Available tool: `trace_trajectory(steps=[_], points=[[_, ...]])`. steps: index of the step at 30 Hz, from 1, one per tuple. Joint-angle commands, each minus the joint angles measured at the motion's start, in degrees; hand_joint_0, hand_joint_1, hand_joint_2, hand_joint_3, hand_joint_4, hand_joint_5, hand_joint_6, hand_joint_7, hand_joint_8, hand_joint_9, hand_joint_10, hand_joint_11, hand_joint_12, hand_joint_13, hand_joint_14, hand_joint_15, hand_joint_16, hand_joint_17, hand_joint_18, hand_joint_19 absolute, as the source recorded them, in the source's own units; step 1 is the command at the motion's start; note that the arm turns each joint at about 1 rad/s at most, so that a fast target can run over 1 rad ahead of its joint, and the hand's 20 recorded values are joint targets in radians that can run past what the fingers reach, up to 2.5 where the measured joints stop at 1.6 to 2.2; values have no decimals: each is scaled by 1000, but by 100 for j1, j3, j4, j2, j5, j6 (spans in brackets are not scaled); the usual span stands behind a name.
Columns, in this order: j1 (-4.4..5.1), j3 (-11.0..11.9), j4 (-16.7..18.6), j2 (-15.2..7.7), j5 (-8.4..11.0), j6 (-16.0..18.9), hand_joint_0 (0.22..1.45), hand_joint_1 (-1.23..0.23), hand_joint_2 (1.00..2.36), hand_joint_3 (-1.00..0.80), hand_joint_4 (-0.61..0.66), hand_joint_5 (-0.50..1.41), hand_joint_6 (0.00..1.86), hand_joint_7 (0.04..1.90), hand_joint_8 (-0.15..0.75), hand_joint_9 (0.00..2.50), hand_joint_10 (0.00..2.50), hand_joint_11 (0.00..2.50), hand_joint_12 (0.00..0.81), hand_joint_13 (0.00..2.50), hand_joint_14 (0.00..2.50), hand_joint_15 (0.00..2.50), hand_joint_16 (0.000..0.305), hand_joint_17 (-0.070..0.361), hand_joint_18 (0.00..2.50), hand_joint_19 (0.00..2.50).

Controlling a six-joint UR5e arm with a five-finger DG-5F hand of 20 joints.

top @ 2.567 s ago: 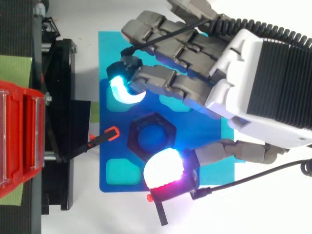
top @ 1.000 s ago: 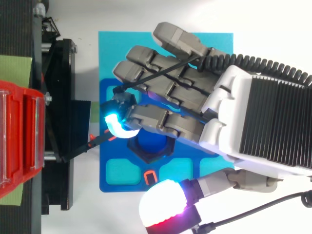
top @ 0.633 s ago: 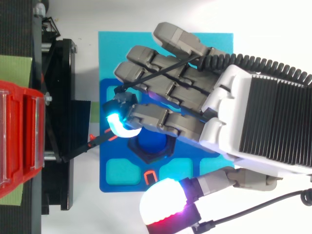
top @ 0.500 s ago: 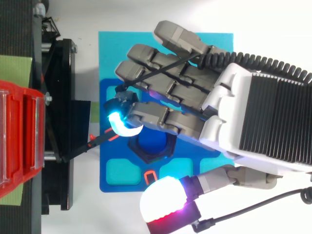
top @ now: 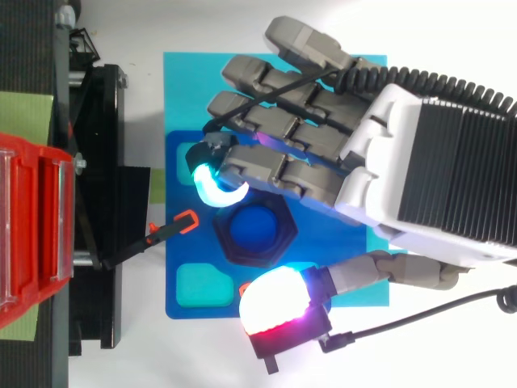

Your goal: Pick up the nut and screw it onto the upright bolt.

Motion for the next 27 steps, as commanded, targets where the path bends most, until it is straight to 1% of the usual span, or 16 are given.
trace_trajectory(steps=[1, 4, 5, 9, 13, 14, 15, 17, 18, 20, 22, 26, 27], points=[[-38, 1, -126, -2, -4, 0, 497, -186, 1000, -500, 229, -61, 504, 1153, 260, 407, 0, 0, 318, 149, 0, 0, 42, 95, 0, 0], [-65, 1, -144, 16, -4, 0, 500, -201, 1000, -500, 224, -54, 504, 1183, 262, 429, 0, 0, 313, 168, 0, 0, 41, 92, 0, 0], [-74, 1, -144, 16, -4, 0, 502, -209, 1000, -500, 227, -47, 503, 1212, 271, 477, 0, 0, 311, 187, 0, 0, 40, 91, 0, 0], [-109, 1, -144, 16, -4, 0, 508, -242, 1000, -500, 205, -28, 503, 1294, 273, 524, 0, 0, 300, 230, 0, 0, 38, 86, 0, 0], [-117, 1, -144, 16, -4, 0, 512, -254, 1000, -500, 200, -10, 502, 1354, 274, 560, 0, 0, 297, 254, 0, 0, 37, 83, 0, 0], [-117, 1, -144, -2, -4, 0, 512, -245, 1000, -500, 185, -4, 501, 1354, 273, 575, 0, 0, 296, 255, 0, 0, 37, 83, 0, 0], [-126, 1, -144, 16, -4, 0, 509, -192, 1000, -500, 139, 11, 501, 1374, 264, 600, 0, 0, 295, 267, 0, 0, 37, 83, 0, 0], [-135, 1, -135, 16, -4, 0, 505, -157, 1000, -500, 112, 23, 500, 1375, 253, 634, 0, 0, 295, 280, 0, 0, 37, 83, 0, 0], [-135, 1, -135, 16, -4, 0, 501, -111, 1000, -500, 75, 39, 500, 1384, 236, 701, 0, 0, 288, 313, 0, 0, 36, 81, 0, 0], [-144, 1, -144, 16, -4, 0, 500, -102, 1000, -500, 69, 40, 500, 1380, 234, 710, 0, 0, 287, 319, 0, 0, 36, 80, 0, 0], [-144, 1, -144, 16, -4, 0, 496, -72, 1000, -500, 34, 62, 504, 1379, 206, 893, 0, 0, 262, 405, 0, 0, 31, 69, 29, 0], [-153, 1, -153, 16, -4, 0, 494, -70, 1000, -500, 47, 59, 500, 1369, 202, 939, 0, 0, 253, 424, 0, 0, 29, 65, 58, 0], [-153, 1, -153, 16, -4, 0, 490, -63, 1000, -500, 106, 24, 503, 1265, 227, 896, 0, 0, 259, 408, 0, 0, 30, 67, 30, 0]])
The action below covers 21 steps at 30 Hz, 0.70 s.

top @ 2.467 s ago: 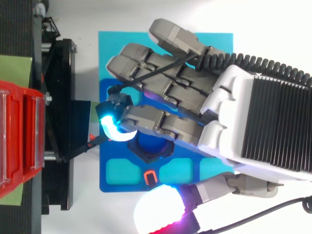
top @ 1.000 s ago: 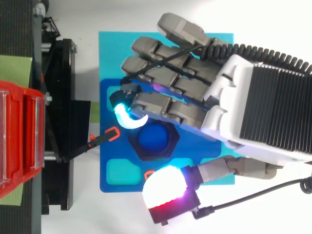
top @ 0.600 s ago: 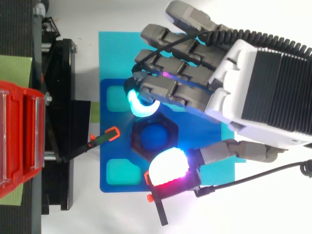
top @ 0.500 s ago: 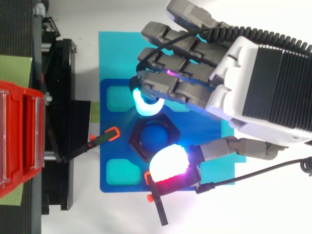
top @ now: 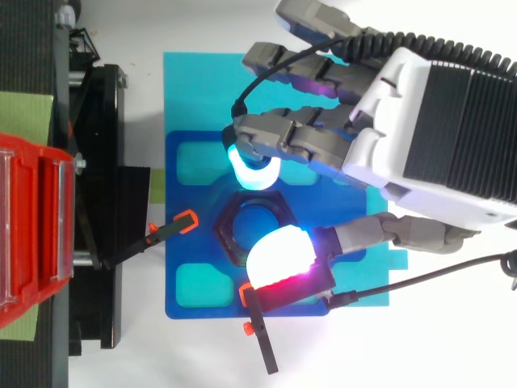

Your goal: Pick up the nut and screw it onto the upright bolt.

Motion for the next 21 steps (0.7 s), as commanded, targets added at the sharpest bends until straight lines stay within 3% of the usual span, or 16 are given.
trace_trajectory(steps=[1, 3, 10, 15, 21], points=[[-12, 0, -2, 1, 0, 9, 486, -58, 1000, -500, 164, -16, 504, 1148, 237, 830, 0, 0, 281, 374, 0, 0, 32, 72, 0, 0], [-21, 9, 7, 1, 0, 9, 474, -54, 1000, -500, 216, -92, 504, 955, 257, 724, 0, 0, 306, 323, 0, 0, 36, 81, 0, 0], [-73, 246, -108, 10, -114, 0, 453, -54, 1000, -500, 113, -204, 501, 614, 210, 391, 0, 0, 331, 79, 0, 0, 48, 107, 0, 0], [-91, 255, -125, 1, -202, -35, 444, -8, 1000, -500, 71, -235, 501, 573, 191, 124, 0, 0, 349, 0, 0, 0, 53, 120, 0, 0], [-29, 255, 24, 1, -176, -53, 443, 2, 1000, -500, 112, -182, 502, 677, 210, 131, 0, 0, 352, 0, 0, 0, 54, 121, 0, 0]])
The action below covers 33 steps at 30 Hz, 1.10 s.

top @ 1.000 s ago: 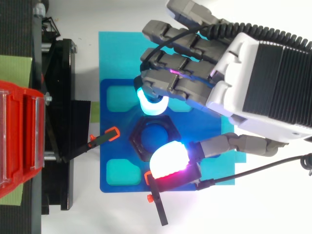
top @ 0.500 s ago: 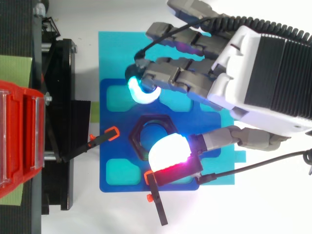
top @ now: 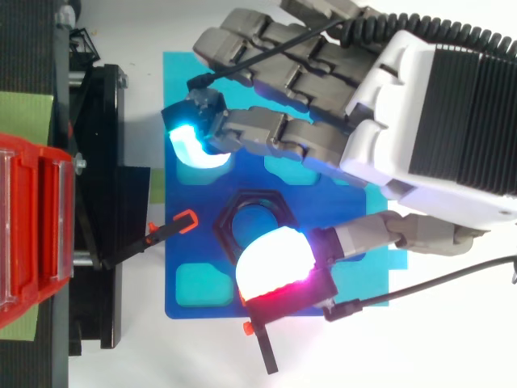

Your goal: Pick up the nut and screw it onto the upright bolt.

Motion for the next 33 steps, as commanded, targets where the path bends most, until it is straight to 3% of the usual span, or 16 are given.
trace_trajectory(steps=[1, 14, 20, 25, 33], points=[[45, -2, 179, -18, 24, -5, 447, 1, 1000, -500, 130, -163, 502, 735, 216, 162, 0, 0, 351, 0, 0, 0, 54, 121, 0, 0], [212, -37, 188, -18, 165, 22, 471, -68, 1000, -500, 204, -87, 503, 945, 236, 348, 0, 0, 339, 0, 0, 0, 50, 113, 0, 0], [221, -37, 161, 0, 174, 22, 479, -125, 1000, -500, 226, -62, 504, 1085, 243, 417, 0, 0, 337, 59, 0, 0, 49, 110, 0, 0], [221, -37, 47, 0, 174, 22, 481, -141, 1000, -500, 157, -50, 502, 1368, 262, 455, 0, 0, 336, 80, 0, 0, 48, 108, 0, 0], [221, -37, -225, 0, 218, 13, 486, -157, 1000, -500, 175, -28, 501, 1433, 271, 494, 0, 0, 336, 113, 0, 0, 47, 106, 0, 0]])
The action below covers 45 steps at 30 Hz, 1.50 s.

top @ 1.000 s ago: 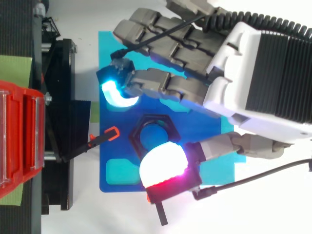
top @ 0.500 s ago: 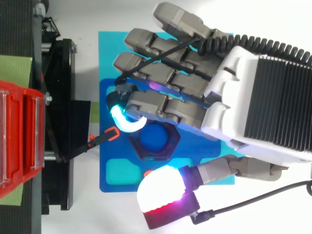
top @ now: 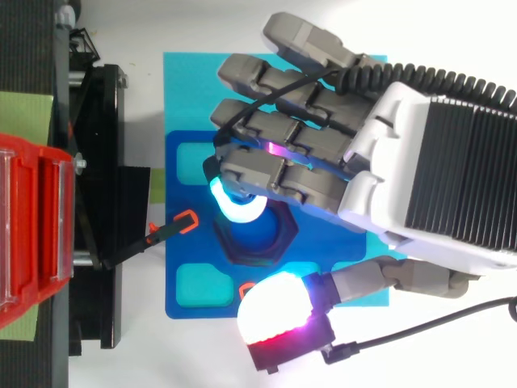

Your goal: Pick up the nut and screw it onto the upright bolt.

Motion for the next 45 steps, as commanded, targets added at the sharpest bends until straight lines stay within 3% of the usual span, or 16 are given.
trace_trajectory(steps=[1, 22, 26, 31, 34, 38, 39, 45], points=[[0, -1, -99, -2, 35, -5, 488, -161, 1000, -500, 167, -23, 500, 1442, 274, 511, 0, 0, 331, 131, 0, 0, 47, 106, 0, 0], [-79, -1, -134, -2, 26, -5, 513, -247, 1000, -500, 42, 37, 565, 1331, 238, 874, 0, 0, 282, 369, 0, 0, 35, 79, 0, 0], [-97, -1, -178, -2, 26, -5, 513, -243, 1000, -500, 88, 24, 501, 1434, 244, 879, 0, 0, 282, 382, 0, 0, 34, 77, 2, 0], [-123, -1, -239, -2, 17, -5, 488, -217, 1000, -500, 228, -85, 504, 974, 257, 742, 0, 0, 311, 282, 0, 0, 40, 90, 0, 0], [-141, -1, -222, -2, 8, 12, 477, -211, 1000, -500, 207, -123, 503, 813, 247, 665, 0, 0, 319, 242, 0, 0, 43, 97, 0, 0], [-176, 69, -178, -2, -27, -5, 468, -203, 1000, -500, 186, -148, 502, 724, 239, 581, 0, 0, 326, 176, 0, 0, 46, 103, 0, 0], [-185, 298, -213, -2, -106, -14, 467, -203, 1000, -500, 181, -149, 502, 714, 240, 574, 0, 0, 326, 171, 0, 0, 46, 104, 0, 0], [-185, 359, -195, -2, -168, -111, 466, -201, 1000, -500, 179, -151, 502, 704, 239, 560, 0, 0, 326, 158, 0, 0, 47, 105, 0, 0]])
